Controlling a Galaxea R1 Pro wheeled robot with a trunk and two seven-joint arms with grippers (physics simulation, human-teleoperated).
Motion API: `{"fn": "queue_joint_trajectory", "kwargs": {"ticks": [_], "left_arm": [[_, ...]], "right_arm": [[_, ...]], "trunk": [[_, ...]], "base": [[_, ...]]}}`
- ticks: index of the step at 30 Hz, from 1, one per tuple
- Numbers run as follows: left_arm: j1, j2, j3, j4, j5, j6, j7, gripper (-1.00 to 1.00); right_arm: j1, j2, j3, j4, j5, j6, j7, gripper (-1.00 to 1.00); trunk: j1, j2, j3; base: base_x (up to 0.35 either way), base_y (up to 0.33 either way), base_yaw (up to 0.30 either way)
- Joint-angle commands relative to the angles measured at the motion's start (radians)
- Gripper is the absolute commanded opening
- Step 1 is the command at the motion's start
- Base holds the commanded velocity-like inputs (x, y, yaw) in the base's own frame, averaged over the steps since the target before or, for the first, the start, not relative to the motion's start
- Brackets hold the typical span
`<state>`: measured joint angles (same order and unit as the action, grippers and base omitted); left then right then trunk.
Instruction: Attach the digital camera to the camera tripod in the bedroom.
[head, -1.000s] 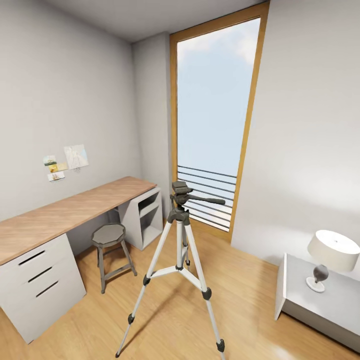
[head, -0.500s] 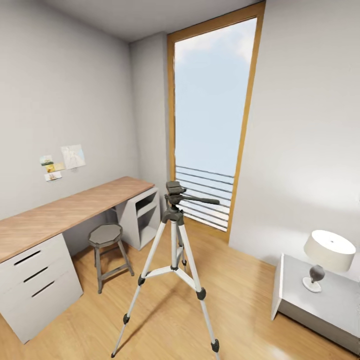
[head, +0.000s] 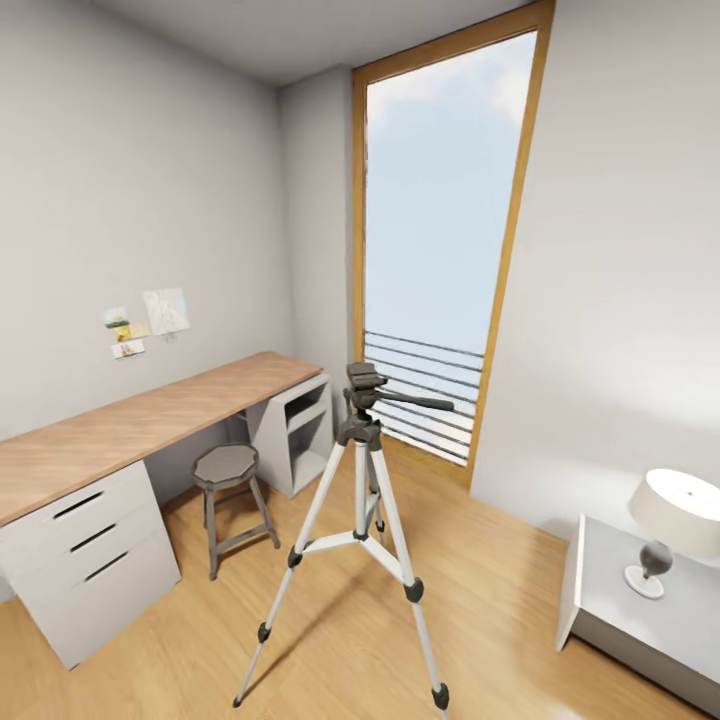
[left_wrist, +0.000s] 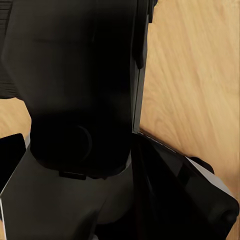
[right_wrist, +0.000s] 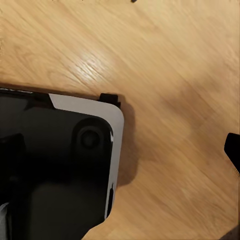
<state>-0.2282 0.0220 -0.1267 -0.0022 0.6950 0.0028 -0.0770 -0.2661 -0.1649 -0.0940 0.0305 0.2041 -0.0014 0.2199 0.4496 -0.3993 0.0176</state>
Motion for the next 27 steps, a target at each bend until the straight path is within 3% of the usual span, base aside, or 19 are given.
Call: {"fn": "queue_joint_trajectory", "kwargs": {"ticks": [1, 7, 22, 27], "left_arm": [[0.0, 0.0, -0.008, 0.001, 0.008, 0.0, 0.0, -1.0], [0.0, -0.001, -0.008, 0.001, 0.008, 0.0, 0.0, -1.0], [0.0, -0.001, -0.008, 0.001, 0.008, 0.0, 0.0, -1.0], [0.0, -0.001, -0.008, 0.001, 0.008, 0.0, 0.0, -1.0]], "right_arm": [[-0.001, -0.001, -0.009, 0.002, 0.009, 0.0, 0.003, 1.0], [-0.001, 0.0, -0.009, 0.002, 0.008, -0.001, -0.001, 1.0], [-0.001, -0.004, -0.007, 0.002, 0.009, -0.002, -0.002, 1.0], [-0.001, -0.003, -0.007, 0.002, 0.011, -0.003, -0.001, 1.0]], "trunk": [[0.0, -0.001, 0.0], [0.0, -0.001, 0.0], [0.0, -0.001, 0.0], [0.0, -0.001, 0.0]], "base": [[0.0, 0.0, 0.262], [0.0, 0.0, 0.139], [0.0, -0.003, 0.008], [0.0, -0.16, 0.0]]}}
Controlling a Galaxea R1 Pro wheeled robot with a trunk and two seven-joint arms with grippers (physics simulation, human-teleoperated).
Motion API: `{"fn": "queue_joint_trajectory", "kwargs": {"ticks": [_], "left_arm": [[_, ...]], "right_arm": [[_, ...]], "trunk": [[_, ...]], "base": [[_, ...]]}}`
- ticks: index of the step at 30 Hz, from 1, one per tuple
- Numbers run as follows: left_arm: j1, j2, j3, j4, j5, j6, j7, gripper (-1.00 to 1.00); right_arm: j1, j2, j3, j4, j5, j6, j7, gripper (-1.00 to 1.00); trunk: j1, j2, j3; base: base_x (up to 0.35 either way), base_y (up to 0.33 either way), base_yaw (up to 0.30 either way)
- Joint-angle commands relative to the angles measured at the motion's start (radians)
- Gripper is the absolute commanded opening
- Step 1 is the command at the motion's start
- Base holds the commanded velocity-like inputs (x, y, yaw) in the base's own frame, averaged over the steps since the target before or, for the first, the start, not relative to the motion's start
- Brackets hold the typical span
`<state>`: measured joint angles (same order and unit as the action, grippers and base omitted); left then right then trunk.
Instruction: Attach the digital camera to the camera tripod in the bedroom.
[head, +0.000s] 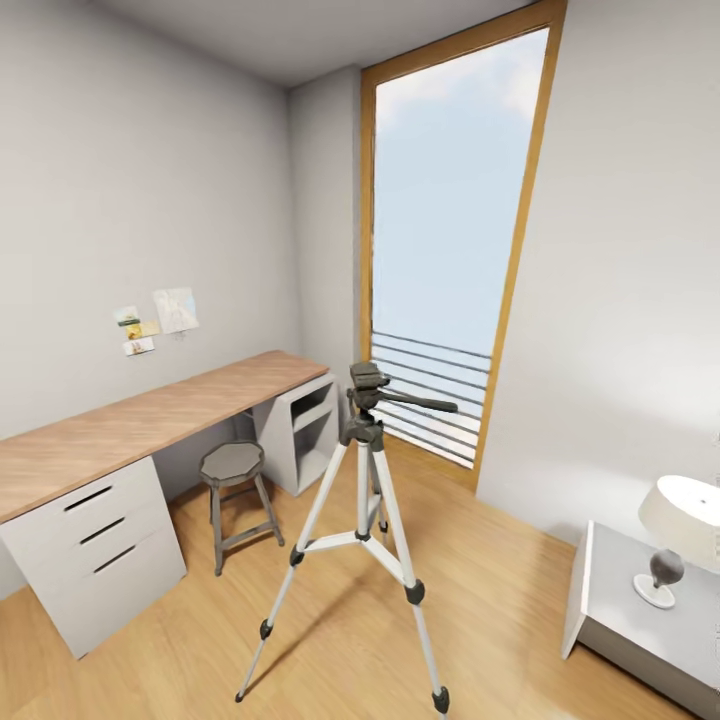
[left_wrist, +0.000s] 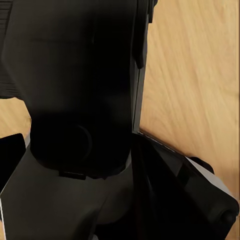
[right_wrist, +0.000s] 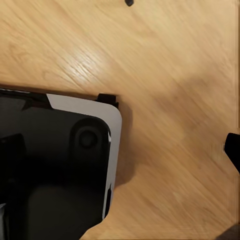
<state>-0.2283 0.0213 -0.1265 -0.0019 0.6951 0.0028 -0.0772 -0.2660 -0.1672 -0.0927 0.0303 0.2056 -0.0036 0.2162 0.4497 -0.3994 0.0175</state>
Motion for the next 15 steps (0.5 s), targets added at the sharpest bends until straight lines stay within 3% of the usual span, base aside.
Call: {"fn": "queue_joint_trajectory", "kwargs": {"ticks": [1, 6, 15], "left_arm": [[0.0, 0.0, -0.009, 0.0, 0.007, 0.0, 0.001, -1.0], [0.0, 0.001, -0.009, 0.0, 0.007, 0.0, 0.001, -1.0], [0.0, 0.002, -0.009, 0.0, 0.007, 0.0, 0.001, -1.0]], "right_arm": [[-0.001, 0.0, -0.009, 0.002, 0.01, 0.0, 0.003, 1.0], [-0.001, 0.001, -0.009, 0.002, 0.011, 0.001, 0.004, 1.0], [-0.001, 0.002, -0.009, 0.002, 0.012, 0.002, 0.006, 1.0]], "trunk": [[0.0, -0.001, 0.0], [0.0, -0.001, 0.0], [0.0, -0.001, 0.0]], "base": [[0.0, -0.218, 0.0], [0.0, -0.123, 0.0], [0.0, -0.011, 0.002]]}}
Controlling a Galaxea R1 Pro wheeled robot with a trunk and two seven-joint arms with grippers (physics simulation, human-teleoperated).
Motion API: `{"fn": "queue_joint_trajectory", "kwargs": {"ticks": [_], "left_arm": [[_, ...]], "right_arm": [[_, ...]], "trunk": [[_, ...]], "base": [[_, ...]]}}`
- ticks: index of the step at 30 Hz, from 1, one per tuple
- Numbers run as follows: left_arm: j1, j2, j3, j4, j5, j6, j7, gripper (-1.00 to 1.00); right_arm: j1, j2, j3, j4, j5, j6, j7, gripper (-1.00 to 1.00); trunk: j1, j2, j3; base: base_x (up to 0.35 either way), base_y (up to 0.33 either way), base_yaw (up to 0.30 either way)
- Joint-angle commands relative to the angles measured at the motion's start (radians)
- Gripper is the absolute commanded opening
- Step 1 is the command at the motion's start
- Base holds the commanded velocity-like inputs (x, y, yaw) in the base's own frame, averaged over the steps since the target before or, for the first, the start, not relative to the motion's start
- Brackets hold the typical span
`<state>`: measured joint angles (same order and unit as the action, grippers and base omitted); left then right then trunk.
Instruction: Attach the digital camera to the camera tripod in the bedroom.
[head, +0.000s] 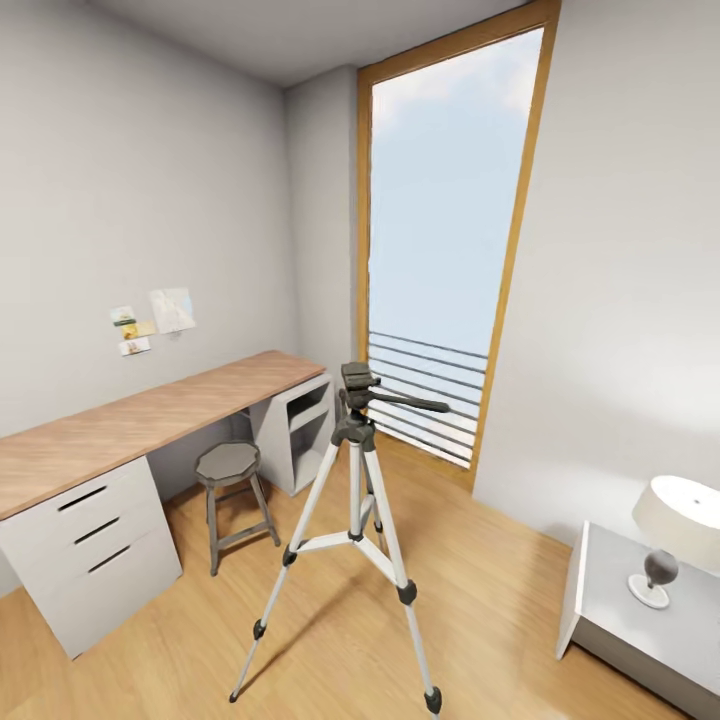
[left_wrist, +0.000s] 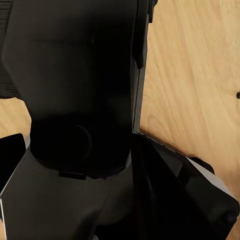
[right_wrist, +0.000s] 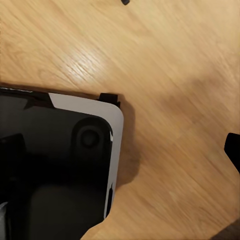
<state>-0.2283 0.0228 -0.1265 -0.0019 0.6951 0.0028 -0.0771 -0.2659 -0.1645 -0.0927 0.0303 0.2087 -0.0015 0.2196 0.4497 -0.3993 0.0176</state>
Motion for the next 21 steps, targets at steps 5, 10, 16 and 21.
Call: {"fn": "queue_joint_trajectory", "kwargs": {"ticks": [5, 10, 16, 21], "left_arm": [[0.0, 0.0, -0.008, 0.0, 0.007, 0.0, 0.0, -1.0], [0.0, 0.0, -0.008, 0.0, 0.007, 0.0, 0.0, -1.0], [0.0, 0.0, -0.008, 0.0, 0.007, 0.0, 0.0, -1.0], [0.0, 0.0, -0.008, 0.0, 0.007, 0.0, 0.0, -1.0]], "right_arm": [[-0.001, -0.001, -0.009, 0.002, 0.009, 0.0, 0.001, 1.0], [-0.001, -0.001, -0.009, 0.002, 0.009, 0.0, 0.0, 1.0], [-0.001, -0.001, -0.009, 0.002, 0.009, 0.0, 0.001, 1.0], [-0.001, -0.001, -0.01, 0.002, 0.008, -0.001, -0.003, 1.0]], "trunk": [[0.0, -0.001, 0.0], [0.0, -0.001, 0.0], [0.0, -0.001, 0.0], [0.0, -0.001, 0.0]], "base": [[0.0, -0.001, 0.09], [0.0, 0.0, 0.177], [0.0, 0.0, 0.063], [0.0, 0.0, 0.014]]}}
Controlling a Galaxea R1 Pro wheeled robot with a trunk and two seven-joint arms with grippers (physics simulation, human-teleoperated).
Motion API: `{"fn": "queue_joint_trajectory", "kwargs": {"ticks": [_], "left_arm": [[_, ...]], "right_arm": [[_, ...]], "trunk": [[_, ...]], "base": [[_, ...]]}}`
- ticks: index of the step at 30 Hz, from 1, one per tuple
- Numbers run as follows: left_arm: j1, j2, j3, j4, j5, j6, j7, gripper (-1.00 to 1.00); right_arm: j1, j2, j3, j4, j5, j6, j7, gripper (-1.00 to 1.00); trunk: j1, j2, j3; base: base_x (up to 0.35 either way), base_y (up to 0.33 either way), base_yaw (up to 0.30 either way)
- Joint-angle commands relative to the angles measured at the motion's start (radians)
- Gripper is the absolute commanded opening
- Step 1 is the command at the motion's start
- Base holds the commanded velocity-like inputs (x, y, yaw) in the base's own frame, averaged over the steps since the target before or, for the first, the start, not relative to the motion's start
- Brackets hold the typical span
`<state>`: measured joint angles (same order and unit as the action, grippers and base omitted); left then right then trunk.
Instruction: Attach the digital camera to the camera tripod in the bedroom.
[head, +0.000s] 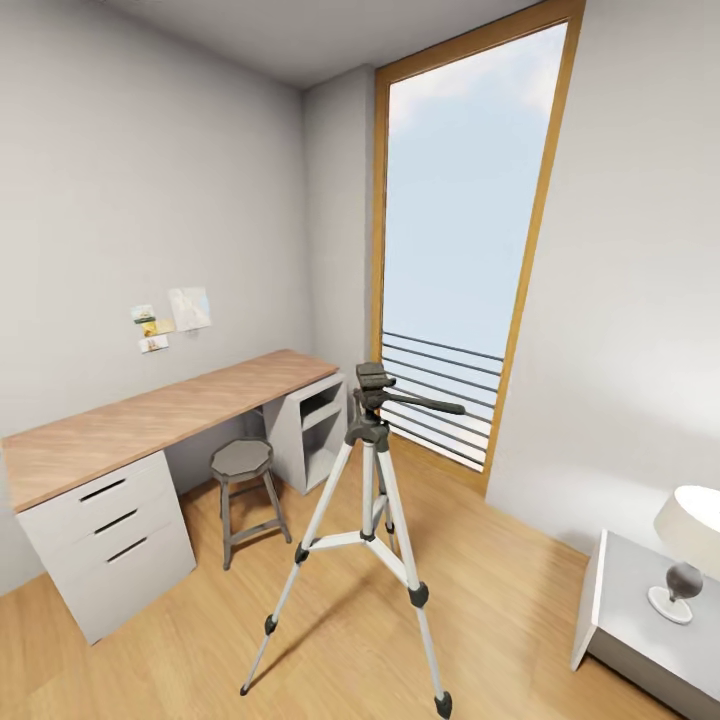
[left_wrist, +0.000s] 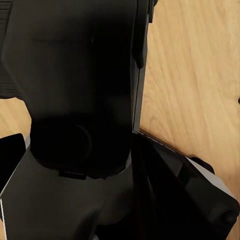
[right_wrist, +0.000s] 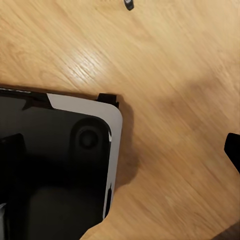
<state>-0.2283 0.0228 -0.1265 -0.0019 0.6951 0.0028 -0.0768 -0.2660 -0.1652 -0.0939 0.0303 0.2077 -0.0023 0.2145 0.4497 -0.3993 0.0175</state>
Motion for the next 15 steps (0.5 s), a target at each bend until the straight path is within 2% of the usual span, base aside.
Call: {"fn": "queue_joint_trajectory", "kwargs": {"ticks": [1, 15], "left_arm": [[0.0, 0.0, -0.008, 0.0, 0.007, 0.0, 0.0, -1.0], [0.0, 0.0, -0.008, 0.0, 0.007, 0.0, 0.0, -1.0]], "right_arm": [[-0.001, 0.0, -0.009, 0.002, 0.009, -0.001, 0.002, 1.0], [-0.001, -0.005, -0.009, 0.002, 0.008, -0.001, 0.002, 1.0]], "trunk": [[0.0, -0.001, 0.0], [0.0, -0.001, -0.01]], "base": [[0.0, 0.0, 0.006], [0.0, 0.0, 0.001]]}}
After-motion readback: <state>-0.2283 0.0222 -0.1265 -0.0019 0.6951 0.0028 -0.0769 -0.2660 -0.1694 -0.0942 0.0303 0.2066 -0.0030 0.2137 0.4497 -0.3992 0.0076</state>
